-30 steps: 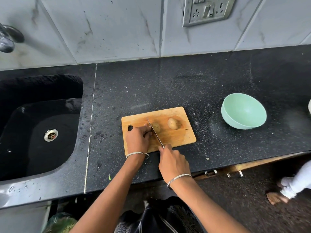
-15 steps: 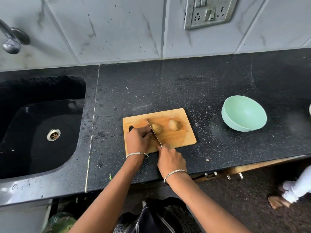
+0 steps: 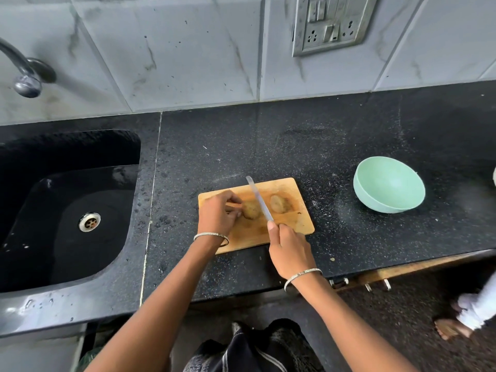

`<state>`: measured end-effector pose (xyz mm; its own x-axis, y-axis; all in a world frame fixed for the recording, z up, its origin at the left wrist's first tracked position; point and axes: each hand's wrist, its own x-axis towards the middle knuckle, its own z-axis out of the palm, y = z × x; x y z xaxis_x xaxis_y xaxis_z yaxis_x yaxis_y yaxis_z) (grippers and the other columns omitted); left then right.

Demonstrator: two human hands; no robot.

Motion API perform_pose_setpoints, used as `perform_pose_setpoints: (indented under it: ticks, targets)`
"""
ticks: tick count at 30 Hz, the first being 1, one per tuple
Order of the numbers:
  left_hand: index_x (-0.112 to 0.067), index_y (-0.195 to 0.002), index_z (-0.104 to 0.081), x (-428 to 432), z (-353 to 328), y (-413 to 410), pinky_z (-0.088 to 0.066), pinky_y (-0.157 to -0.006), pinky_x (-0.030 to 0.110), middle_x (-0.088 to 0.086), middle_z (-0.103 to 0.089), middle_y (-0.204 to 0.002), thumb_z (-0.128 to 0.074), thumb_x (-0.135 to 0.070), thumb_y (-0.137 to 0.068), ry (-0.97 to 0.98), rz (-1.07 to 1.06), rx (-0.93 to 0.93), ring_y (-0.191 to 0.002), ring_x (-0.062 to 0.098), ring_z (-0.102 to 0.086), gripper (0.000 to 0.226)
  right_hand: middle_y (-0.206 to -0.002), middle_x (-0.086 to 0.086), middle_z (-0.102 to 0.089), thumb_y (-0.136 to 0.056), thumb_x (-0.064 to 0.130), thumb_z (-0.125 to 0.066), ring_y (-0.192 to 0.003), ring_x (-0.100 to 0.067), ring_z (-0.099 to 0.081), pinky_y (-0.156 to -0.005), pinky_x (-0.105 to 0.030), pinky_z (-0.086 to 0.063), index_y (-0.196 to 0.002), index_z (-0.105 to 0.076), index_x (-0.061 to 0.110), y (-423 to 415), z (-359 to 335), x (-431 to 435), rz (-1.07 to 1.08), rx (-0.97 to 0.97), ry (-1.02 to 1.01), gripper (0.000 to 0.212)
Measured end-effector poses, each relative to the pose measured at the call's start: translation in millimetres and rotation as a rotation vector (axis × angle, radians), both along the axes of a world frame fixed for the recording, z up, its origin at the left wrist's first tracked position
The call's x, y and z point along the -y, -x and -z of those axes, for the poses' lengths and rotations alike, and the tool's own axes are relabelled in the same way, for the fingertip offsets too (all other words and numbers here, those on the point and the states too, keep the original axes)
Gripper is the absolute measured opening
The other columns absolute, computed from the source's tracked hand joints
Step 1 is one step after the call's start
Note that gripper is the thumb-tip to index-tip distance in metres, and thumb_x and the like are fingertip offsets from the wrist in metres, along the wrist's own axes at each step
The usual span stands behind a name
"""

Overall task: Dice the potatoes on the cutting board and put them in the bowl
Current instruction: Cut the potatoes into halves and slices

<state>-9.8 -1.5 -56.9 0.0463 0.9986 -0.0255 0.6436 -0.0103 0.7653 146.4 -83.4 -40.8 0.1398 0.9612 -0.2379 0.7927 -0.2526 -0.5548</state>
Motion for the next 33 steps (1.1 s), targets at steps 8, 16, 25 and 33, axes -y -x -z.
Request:
perform_pose_setpoints:
  ticks: [8, 16, 25, 33]
  targets:
    - [-0.032, -0.117, -0.068, -35.4, -18.3, -6.0, -0.044, -0.089, 0.025, -0.007, -0.060, -0.131, -0.069, 0.005, -0.073, -0.137, 0.697, -0.493, -0.112, 0.020, -0.056, 0.057, -0.093, -0.014, -0.063, -0.102, 0.049, -0.018, -0.092, -0.039, -0.058, -0.070, -0.041, -0.039, -0.087, -0.049, 0.018, -15.8, 11.5, 12.7, 0.050, 0.004, 0.060, 0.046]
    - [-0.026, -0.118, -0.067, -34.0, -17.1, -6.1, -0.045, -0.081, 0.028, -0.002, -0.069, -0.110, -0.072, -0.023, -0.081, -0.105, 0.610, -0.522, -0.098, 0.019, -0.060, 0.037, -0.096, -0.013, -0.063, -0.102, 0.050, -0.020, -0.093, -0.038, -0.059, -0.069, -0.040, -0.038, -0.086, -0.048, 0.020, -11.9, 13.7, 13.5, 0.057, -0.007, 0.077, 0.045]
    - [-0.026, -0.112, -0.070, -10.0, 5.0, -18.1, -0.044, -0.074, 0.030, 0.001, -0.069, -0.098, -0.077, -0.036, -0.074, -0.104, 0.192, -0.407, -0.091, 0.022, -0.062, 0.040, -0.105, -0.013, -0.064, -0.103, 0.046, -0.023, -0.099, -0.039, -0.061, -0.068, -0.037, -0.037, -0.105, -0.055, 0.015, -1.1, 5.8, 12.1, 0.030, 0.072, 0.118, 0.045]
    - [-0.030, -0.109, -0.069, -7.6, 5.2, -17.7, -0.048, -0.071, 0.031, -0.002, -0.071, -0.096, -0.080, -0.036, -0.069, -0.075, 0.136, -0.357, -0.087, 0.019, -0.064, 0.042, -0.102, -0.013, -0.064, -0.104, 0.045, -0.024, -0.097, -0.040, -0.060, -0.067, -0.038, -0.037, -0.101, -0.055, 0.014, -6.1, 2.6, 7.2, -0.009, 0.071, 0.105, 0.044]
